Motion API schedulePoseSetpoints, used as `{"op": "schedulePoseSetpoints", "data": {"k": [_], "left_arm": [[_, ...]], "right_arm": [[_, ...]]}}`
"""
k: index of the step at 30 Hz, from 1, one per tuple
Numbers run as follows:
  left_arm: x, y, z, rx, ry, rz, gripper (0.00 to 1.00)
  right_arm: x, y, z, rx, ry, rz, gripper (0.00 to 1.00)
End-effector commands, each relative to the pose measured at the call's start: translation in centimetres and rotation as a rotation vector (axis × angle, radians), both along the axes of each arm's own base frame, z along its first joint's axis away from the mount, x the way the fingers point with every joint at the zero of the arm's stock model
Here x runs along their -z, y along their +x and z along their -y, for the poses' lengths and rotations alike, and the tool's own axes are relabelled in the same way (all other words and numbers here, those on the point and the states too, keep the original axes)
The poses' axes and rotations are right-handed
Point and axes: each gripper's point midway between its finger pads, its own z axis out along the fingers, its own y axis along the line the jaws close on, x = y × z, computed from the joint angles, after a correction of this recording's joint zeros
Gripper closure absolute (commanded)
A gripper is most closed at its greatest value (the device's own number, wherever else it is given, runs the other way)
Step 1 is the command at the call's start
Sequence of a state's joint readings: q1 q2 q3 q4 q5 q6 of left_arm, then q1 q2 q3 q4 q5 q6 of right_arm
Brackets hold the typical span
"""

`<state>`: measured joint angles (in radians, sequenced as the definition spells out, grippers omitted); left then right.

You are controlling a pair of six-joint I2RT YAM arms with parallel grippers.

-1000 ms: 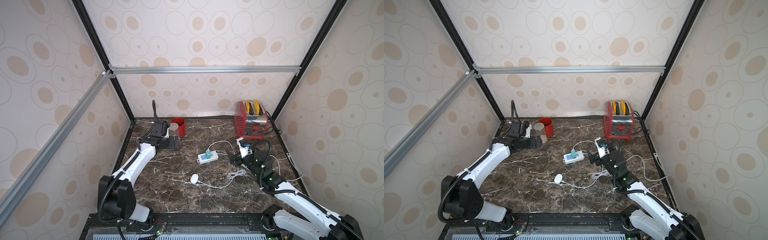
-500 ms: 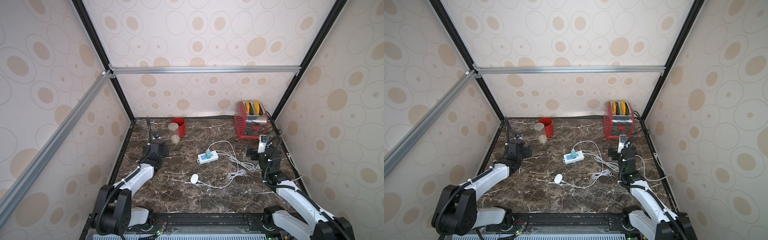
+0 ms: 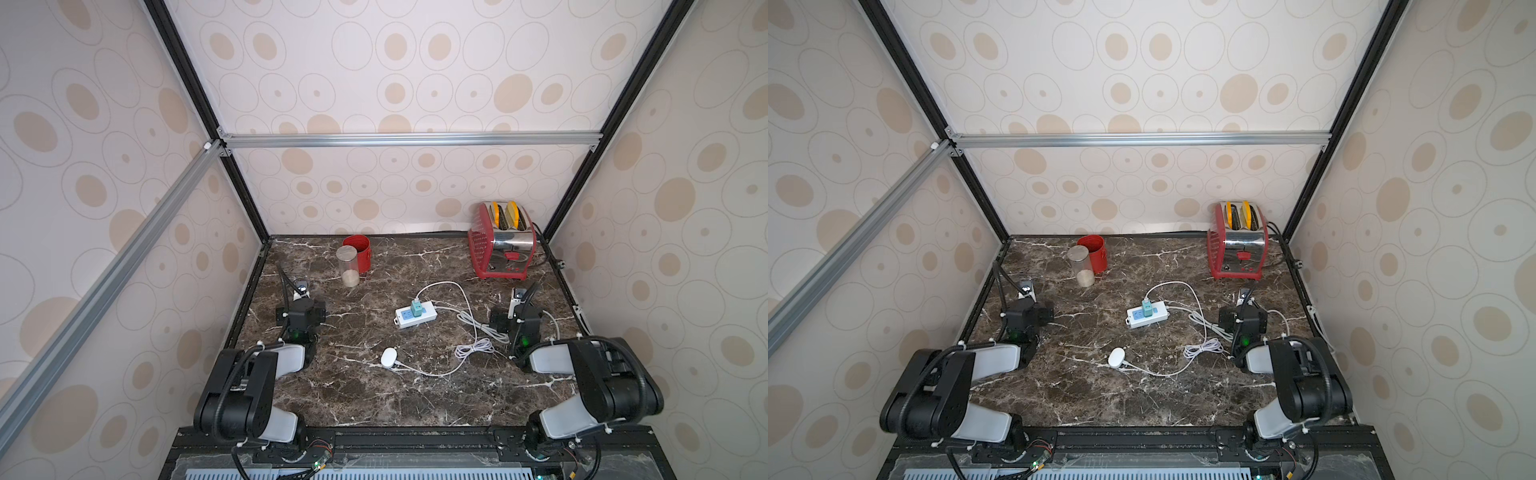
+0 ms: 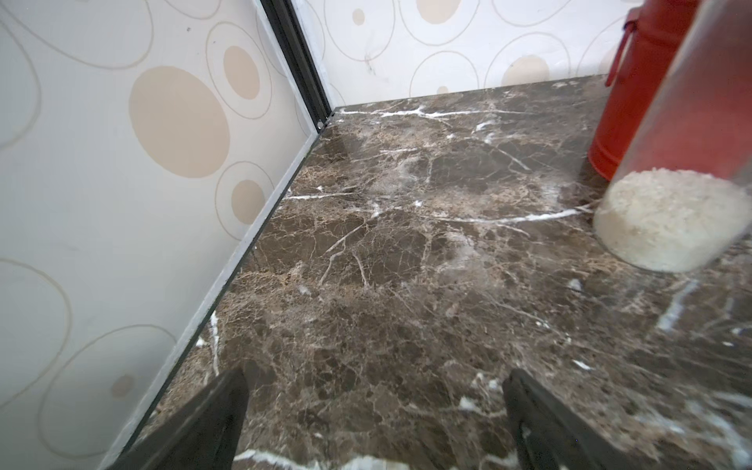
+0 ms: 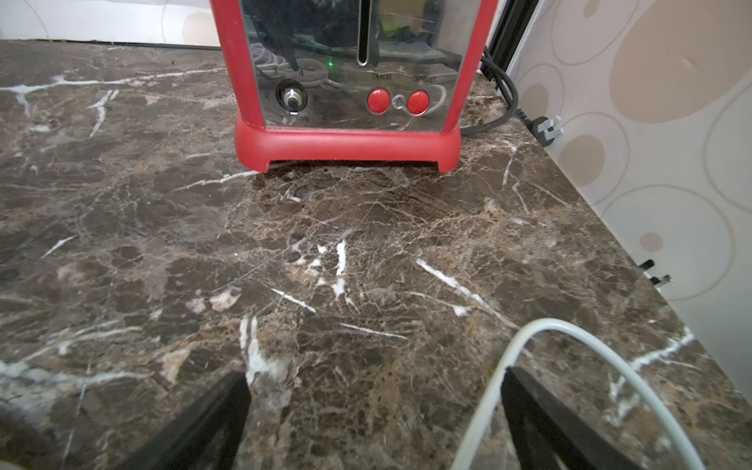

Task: Charge the bluetooth headset
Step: Reset both arms

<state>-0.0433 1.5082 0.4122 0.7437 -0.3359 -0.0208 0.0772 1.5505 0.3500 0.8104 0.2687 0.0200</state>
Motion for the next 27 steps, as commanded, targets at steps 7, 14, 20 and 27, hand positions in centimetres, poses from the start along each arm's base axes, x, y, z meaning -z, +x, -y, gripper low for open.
{"op": "schedulePoseSetpoints", "data": {"k": [7, 14, 20, 27], "left_arm": [[-1.16, 1.30, -0.54, 0.021, -0.071, 0.098, 0.01], [-1.18, 1.32, -0.52, 0.023, -0.070, 0.099, 0.01], [-1.08, 1.35, -0.55, 0.022, -0.070, 0.094, 0.01], [-1.04, 1.34, -0.45, 0.026, -0.069, 0.092, 0.01]], "right_arm": [[-2.94, 2.03, -0.11, -0.003, 0.007, 0.114, 0.00], [-2.94, 2.02, -0.12, -0.004, 0.007, 0.108, 0.00], [-2.91, 2.01, -0.13, -0.004, 0.007, 0.102, 0.00], [-2.91, 2.01, -0.11, -0.003, 0.007, 0.102, 0.00]]}}
